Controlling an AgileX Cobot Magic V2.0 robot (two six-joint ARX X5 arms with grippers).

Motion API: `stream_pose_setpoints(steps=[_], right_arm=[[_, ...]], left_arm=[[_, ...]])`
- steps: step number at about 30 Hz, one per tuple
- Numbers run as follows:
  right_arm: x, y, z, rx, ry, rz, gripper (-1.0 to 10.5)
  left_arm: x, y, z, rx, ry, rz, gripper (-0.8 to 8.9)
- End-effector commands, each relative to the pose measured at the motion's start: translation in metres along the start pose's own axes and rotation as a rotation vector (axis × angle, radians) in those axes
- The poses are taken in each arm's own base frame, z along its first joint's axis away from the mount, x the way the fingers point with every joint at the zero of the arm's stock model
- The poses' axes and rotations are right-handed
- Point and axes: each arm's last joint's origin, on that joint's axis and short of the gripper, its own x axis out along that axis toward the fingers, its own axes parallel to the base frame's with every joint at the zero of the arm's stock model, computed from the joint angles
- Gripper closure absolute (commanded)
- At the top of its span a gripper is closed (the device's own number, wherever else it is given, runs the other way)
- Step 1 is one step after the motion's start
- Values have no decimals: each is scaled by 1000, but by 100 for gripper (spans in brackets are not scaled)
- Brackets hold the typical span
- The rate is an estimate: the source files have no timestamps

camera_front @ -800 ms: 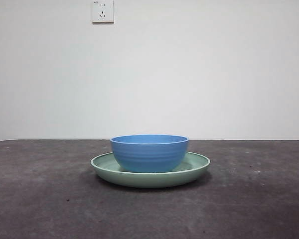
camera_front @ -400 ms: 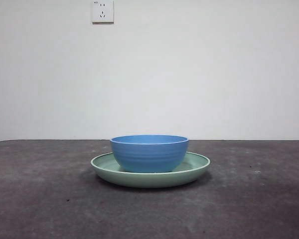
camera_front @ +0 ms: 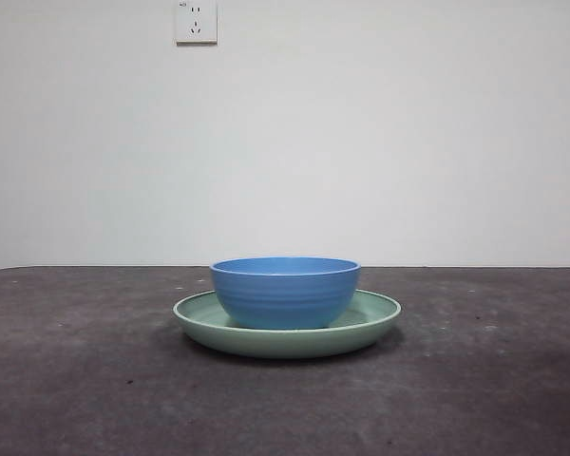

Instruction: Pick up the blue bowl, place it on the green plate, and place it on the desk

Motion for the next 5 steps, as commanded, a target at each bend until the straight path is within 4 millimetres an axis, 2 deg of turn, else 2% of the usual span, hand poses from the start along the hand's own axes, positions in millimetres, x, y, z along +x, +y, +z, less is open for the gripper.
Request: stream_pose_setpoints(steps=[1,5], right_arm=[[0,0,-1,10,-2,0,938],[0,0,-1,10,-2,0,938]], left_arm=[[2,1,-7,-8,27,4,803],[2,1,-7,-8,27,4,803]])
